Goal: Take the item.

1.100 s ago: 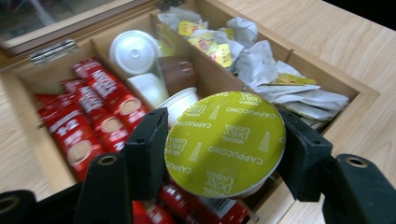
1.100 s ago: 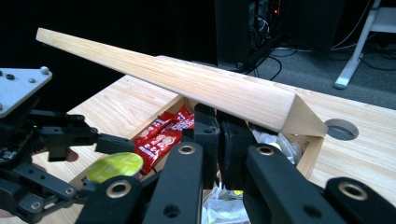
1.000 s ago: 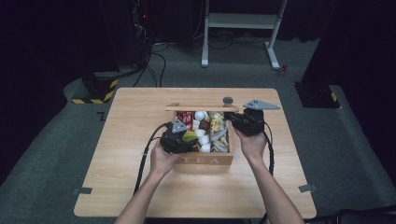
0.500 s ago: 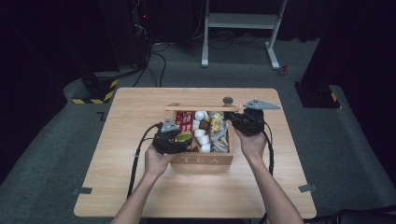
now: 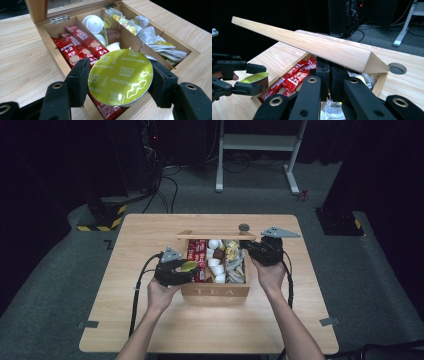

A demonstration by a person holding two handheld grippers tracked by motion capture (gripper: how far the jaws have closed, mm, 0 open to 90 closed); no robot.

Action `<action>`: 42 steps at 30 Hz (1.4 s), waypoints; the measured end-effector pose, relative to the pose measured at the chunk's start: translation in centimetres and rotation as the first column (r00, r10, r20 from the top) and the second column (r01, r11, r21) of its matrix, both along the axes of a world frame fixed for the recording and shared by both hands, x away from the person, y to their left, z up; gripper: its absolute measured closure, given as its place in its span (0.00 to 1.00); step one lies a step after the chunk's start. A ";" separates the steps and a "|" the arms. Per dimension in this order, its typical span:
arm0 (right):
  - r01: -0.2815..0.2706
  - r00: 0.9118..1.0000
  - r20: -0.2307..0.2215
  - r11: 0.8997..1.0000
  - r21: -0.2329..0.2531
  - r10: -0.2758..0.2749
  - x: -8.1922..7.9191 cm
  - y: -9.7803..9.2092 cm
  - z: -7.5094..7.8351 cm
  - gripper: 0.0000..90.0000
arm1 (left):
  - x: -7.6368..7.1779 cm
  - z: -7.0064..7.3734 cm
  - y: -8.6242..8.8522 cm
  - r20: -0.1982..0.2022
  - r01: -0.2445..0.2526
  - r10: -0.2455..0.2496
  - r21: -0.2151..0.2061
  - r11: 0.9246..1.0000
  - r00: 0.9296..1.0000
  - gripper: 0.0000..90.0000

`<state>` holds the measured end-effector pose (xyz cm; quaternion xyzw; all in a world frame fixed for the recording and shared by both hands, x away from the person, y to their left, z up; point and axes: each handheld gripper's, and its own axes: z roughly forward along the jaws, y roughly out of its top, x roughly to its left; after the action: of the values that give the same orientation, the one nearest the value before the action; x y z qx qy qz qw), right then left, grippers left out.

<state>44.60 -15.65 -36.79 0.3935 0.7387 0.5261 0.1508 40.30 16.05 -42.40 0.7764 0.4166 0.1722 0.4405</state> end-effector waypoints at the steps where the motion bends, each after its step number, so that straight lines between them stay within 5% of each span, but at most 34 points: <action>1: 0.000 1.000 0.002 1.000 0.000 0.000 0.0 0.0 0.0 0.97 | 0.0 0.0 0.0 0.004 0.001 -0.001 0.001 1.000 1.000 0.45; 21: -0.010 1.000 0.000 1.000 0.007 0.010 0.0 -0.1 -0.1 0.97 | -0.8 0.3 2.6 0.038 -0.067 0.067 -0.012 0.998 0.997 0.45; 42: -0.021 1.000 -0.004 1.000 0.006 0.021 0.0 -0.2 -0.1 0.96 | -1.4 -0.6 6.2 0.035 -0.170 0.170 0.015 0.985 0.985 0.45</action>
<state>44.63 -15.84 -36.93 0.3871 0.7416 0.5290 0.1426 38.90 22.24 -42.96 0.7388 0.4723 0.2260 0.4242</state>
